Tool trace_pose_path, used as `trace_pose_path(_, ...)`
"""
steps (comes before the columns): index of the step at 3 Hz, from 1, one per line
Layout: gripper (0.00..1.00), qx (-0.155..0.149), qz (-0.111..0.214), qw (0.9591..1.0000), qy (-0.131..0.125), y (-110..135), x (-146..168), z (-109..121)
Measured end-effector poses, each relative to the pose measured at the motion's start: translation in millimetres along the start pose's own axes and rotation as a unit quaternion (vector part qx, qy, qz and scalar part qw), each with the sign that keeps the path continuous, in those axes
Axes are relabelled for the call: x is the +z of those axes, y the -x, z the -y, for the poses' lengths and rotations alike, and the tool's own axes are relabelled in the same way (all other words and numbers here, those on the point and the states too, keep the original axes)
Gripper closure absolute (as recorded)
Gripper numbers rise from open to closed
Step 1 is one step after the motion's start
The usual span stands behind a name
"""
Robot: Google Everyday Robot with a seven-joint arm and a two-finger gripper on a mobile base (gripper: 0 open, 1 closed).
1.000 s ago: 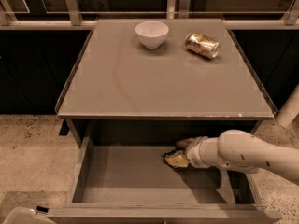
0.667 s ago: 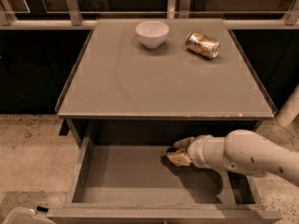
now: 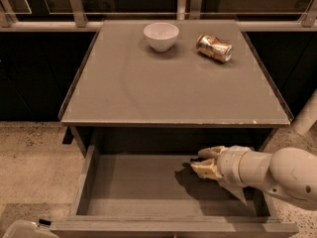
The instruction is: Pick rxbar blueberry from top drawer and place on counter
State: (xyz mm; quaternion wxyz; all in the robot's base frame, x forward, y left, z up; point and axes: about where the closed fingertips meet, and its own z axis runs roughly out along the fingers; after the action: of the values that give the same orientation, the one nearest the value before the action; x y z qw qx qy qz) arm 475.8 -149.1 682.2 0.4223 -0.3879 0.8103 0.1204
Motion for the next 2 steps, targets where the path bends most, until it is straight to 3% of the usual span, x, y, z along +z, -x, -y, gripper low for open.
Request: trace_pose_path(2,1.0,-0.023,0.023,0.9993,-0.019,28.9,-41.8,-0.8)
